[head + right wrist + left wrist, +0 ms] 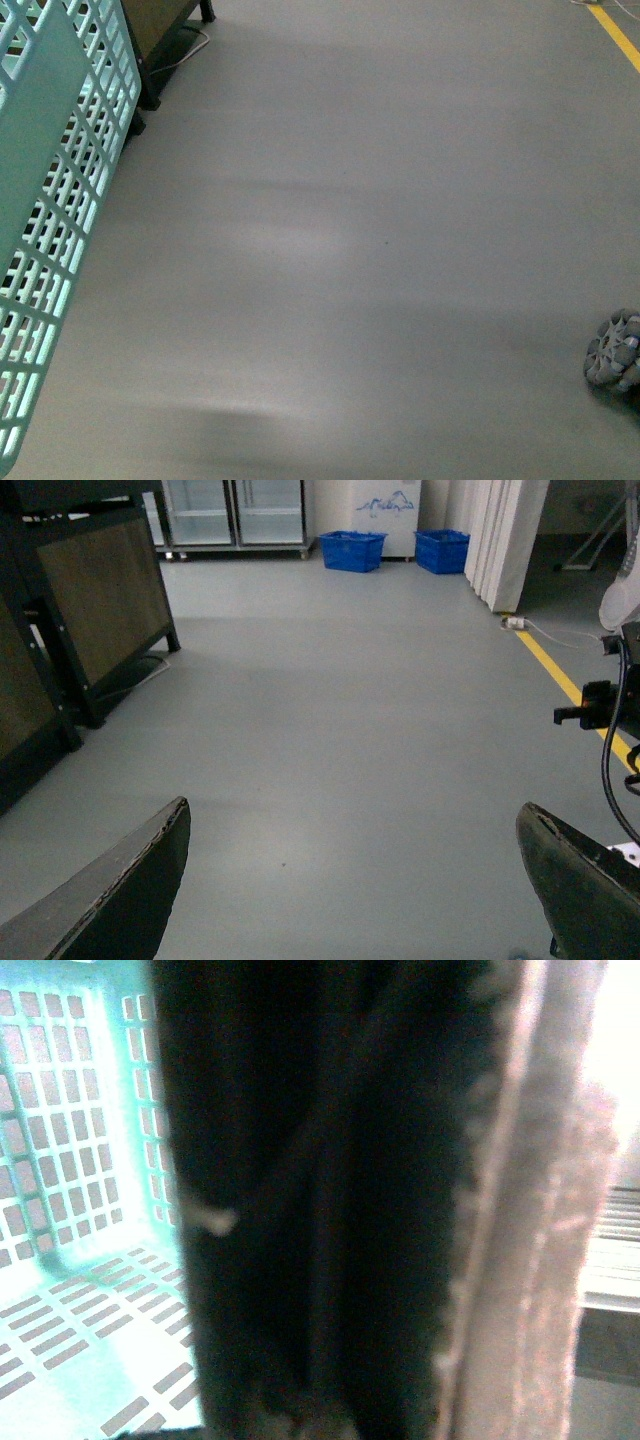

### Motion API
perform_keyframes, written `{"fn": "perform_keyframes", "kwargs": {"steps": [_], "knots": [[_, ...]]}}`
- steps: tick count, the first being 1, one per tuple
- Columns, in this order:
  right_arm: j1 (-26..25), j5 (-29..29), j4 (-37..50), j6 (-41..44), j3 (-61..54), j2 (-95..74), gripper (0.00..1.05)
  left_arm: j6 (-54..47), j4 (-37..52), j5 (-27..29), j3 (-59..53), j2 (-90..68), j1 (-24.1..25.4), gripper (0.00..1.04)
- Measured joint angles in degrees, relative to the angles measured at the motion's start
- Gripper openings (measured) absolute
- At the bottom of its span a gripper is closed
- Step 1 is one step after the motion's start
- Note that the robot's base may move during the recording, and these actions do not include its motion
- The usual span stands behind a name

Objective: Pick mango and avocado into basket

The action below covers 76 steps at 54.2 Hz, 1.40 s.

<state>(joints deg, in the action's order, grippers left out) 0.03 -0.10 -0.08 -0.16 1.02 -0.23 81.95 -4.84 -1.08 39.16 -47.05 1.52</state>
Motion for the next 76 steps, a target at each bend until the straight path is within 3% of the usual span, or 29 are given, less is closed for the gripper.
{"fn": "perform_keyframes", "kwargs": {"steps": [76], "knots": [[0.0, 0.02, 0.0, 0.0, 0.0, 0.0, 0.96, 0.02, 0.0, 0.02, 0.0, 0.0, 0.0, 0.14]]}}
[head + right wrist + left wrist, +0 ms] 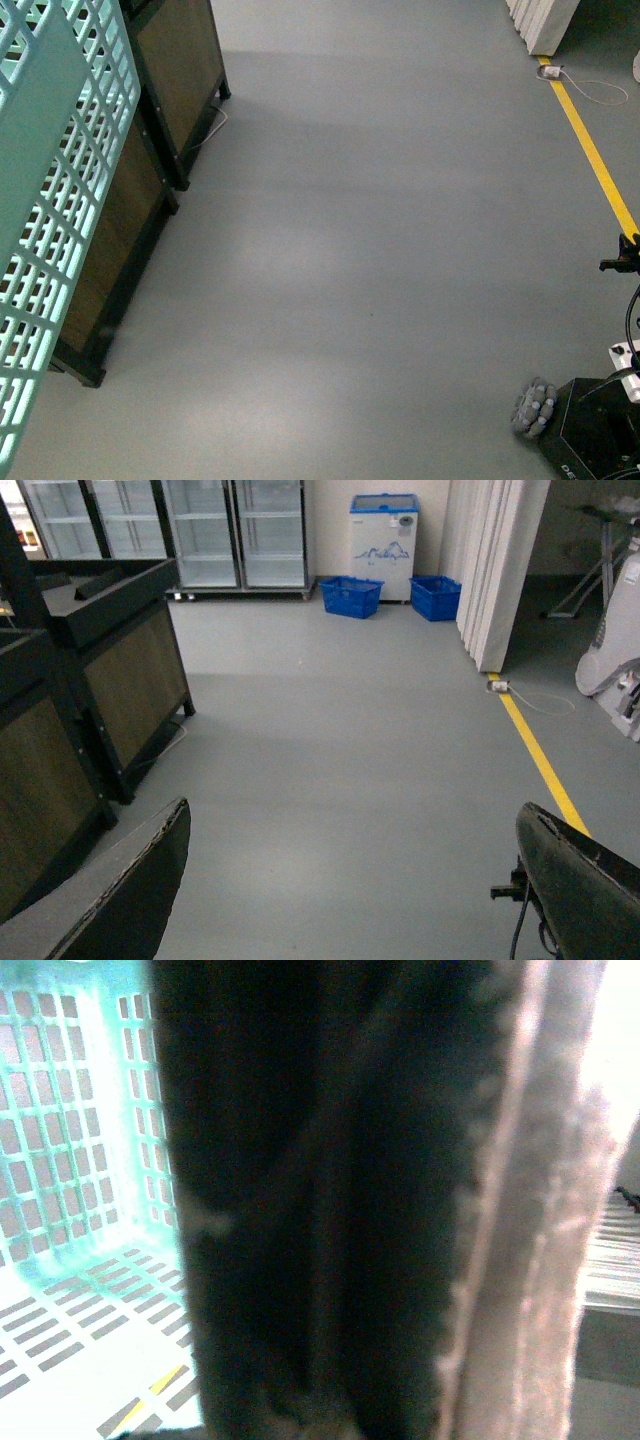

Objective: Pick mango and avocado into basket

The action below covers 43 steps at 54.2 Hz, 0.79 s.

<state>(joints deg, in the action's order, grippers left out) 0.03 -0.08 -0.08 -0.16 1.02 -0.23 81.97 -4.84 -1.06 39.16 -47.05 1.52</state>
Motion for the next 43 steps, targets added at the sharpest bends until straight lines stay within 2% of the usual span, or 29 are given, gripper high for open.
{"fn": "perform_keyframes", "kwargs": {"steps": [43], "knots": [[0.0, -0.13, 0.0, 0.0, 0.0, 0.0, 0.96, 0.59, -0.02, -0.9, -0.02, 0.0, -0.11, 0.14]]}}
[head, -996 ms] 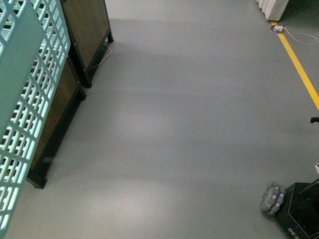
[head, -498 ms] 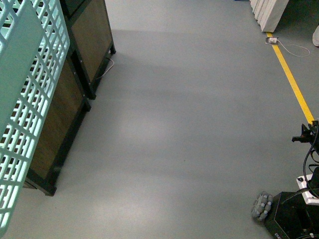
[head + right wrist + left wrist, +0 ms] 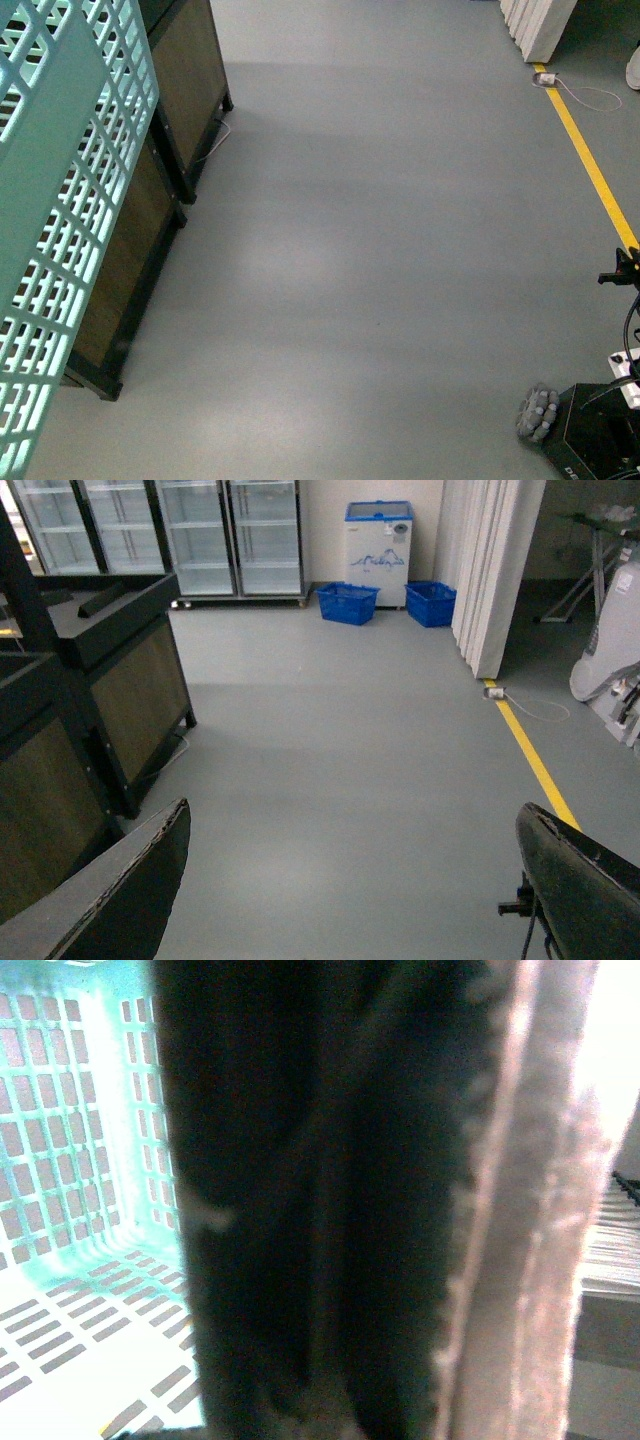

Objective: Pick mango and avocado into basket

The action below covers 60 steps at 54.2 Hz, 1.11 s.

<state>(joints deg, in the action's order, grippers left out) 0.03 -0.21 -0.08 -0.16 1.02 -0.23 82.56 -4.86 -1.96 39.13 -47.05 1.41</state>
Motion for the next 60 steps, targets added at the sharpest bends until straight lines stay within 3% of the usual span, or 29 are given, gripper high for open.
{"fn": "perform_keyframes", "kwargs": {"steps": [60], "knots": [[0.02, 0.09, 0.02, 0.0, -0.02, 0.0, 0.96, -0.22, 0.0, 0.94, -0.02, 0.0, 0.11, 0.14]]}}
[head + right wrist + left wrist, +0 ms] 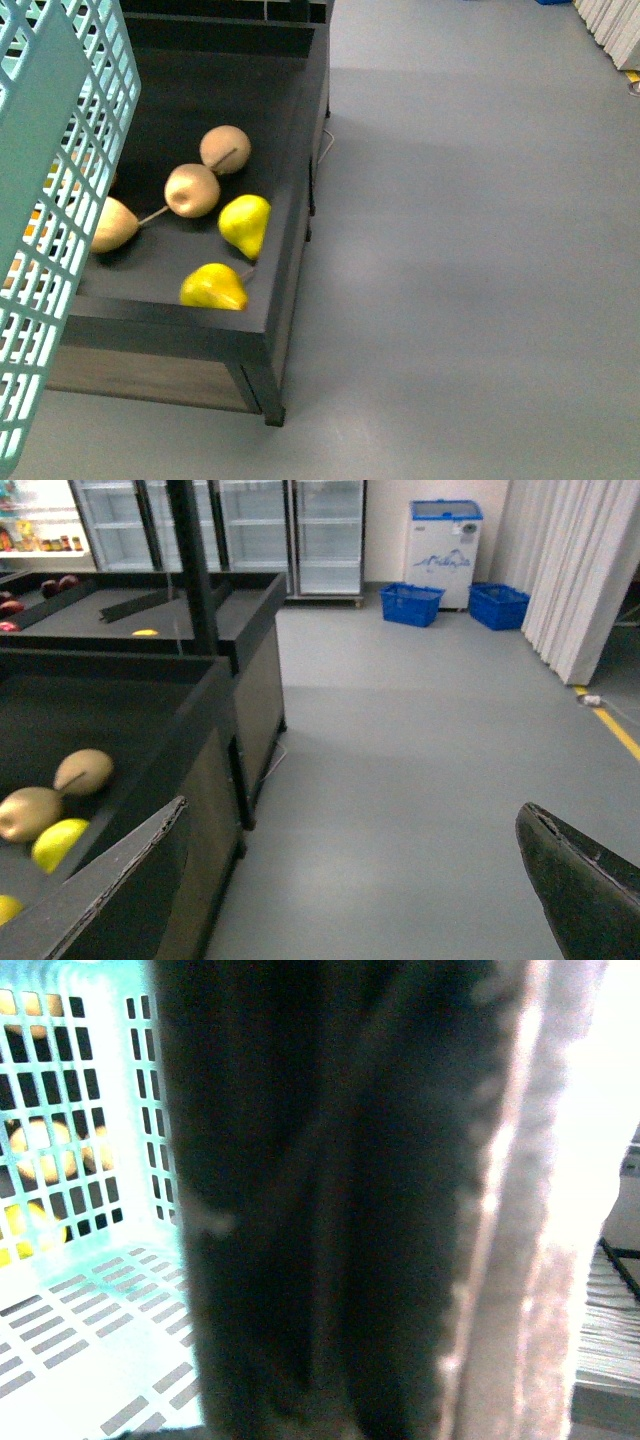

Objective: Pick mango and avocado into basket

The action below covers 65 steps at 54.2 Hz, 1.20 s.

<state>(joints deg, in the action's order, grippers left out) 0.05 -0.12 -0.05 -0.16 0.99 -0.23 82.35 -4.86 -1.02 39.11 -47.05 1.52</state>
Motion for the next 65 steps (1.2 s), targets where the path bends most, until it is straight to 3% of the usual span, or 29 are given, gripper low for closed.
{"fn": "perform_keyframes", "kwargs": {"steps": [65], "knots": [[0.0, 0.02, -0.02, 0.0, 0.0, 0.02, 0.96, 0.02, -0.02, -0.04, -0.02, 0.0, 0.04, 0.13]]}}
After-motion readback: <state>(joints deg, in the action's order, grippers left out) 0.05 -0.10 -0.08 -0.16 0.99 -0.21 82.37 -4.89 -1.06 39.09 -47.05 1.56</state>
